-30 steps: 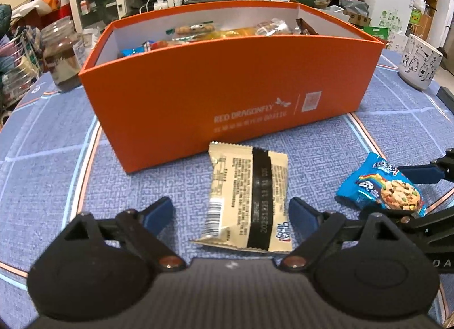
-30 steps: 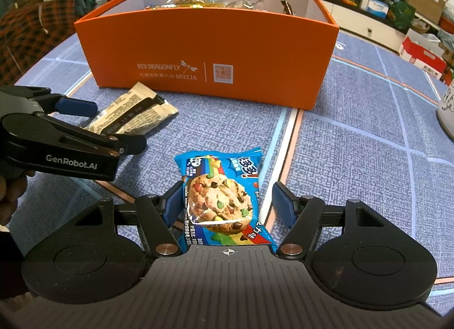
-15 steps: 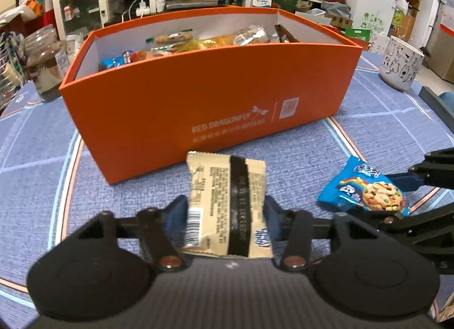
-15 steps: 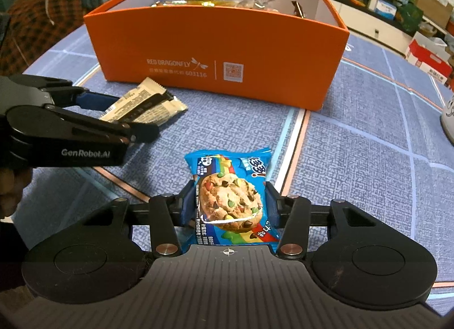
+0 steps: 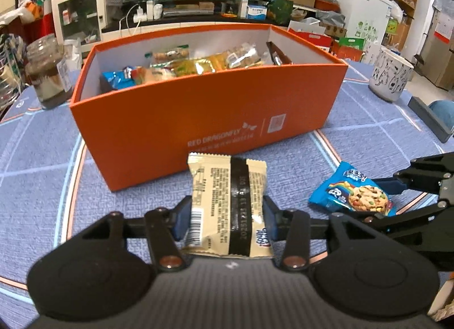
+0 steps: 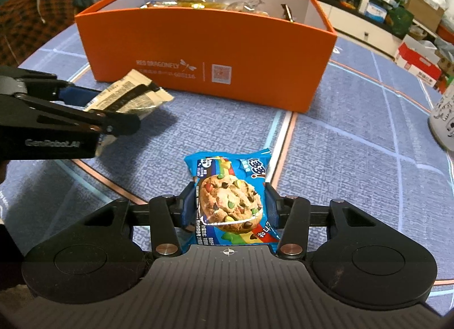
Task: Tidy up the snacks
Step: 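Lift both packets and carry them over the orange box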
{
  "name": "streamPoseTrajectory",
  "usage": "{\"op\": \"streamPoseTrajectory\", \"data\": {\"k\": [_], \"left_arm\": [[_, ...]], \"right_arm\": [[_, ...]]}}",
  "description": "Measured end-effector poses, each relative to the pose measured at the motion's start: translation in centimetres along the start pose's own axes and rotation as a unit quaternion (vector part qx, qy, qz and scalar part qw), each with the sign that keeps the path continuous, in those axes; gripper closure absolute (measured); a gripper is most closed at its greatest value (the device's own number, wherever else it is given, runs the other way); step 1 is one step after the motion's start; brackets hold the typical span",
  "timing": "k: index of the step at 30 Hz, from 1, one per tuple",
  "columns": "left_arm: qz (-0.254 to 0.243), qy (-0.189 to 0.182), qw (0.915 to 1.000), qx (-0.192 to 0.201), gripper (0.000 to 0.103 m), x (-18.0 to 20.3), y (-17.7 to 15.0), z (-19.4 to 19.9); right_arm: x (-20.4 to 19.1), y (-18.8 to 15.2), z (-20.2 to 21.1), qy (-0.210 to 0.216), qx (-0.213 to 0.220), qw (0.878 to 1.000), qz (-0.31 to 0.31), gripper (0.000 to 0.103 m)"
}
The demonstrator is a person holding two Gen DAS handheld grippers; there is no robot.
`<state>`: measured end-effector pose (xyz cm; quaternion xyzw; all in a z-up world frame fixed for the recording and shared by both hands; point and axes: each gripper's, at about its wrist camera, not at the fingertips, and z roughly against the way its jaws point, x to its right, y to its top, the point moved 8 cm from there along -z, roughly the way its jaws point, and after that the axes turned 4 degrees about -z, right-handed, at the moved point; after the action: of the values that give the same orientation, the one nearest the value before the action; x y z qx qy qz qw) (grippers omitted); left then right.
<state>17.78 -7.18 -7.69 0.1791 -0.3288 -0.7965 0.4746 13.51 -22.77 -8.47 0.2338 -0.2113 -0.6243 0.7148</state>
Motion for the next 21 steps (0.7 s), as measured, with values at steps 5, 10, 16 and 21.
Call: {"op": "streamPoseTrajectory", "data": {"k": [5,10,16,21], "left_arm": [[-0.003,-0.001,1.0,-0.005,0.057,0.1,-0.2,0.1],[-0.003,0.001,1.0,-0.002,0.057,-0.1,-0.2,0.4],[0.0,0.006,1.0,0.0,0.057,-0.2,-0.3,0.8],[0.001,0.006,1.0,0.0,0.057,-0.3,-0.4,1.2]], "right_arm": [[0.5,0.1,0.1,-0.018,0.0,1.0,-0.007,0.068],[1.0,0.2,0.0,-0.03,-0.007,0.999,-0.023,0.068],[1.0,0.7,0.8,-0.043,-0.003,0.998,-0.036,0.068],[0.8,0.9,1.0,-0.046,-0.004,0.998,-0.039,0.068]]}}
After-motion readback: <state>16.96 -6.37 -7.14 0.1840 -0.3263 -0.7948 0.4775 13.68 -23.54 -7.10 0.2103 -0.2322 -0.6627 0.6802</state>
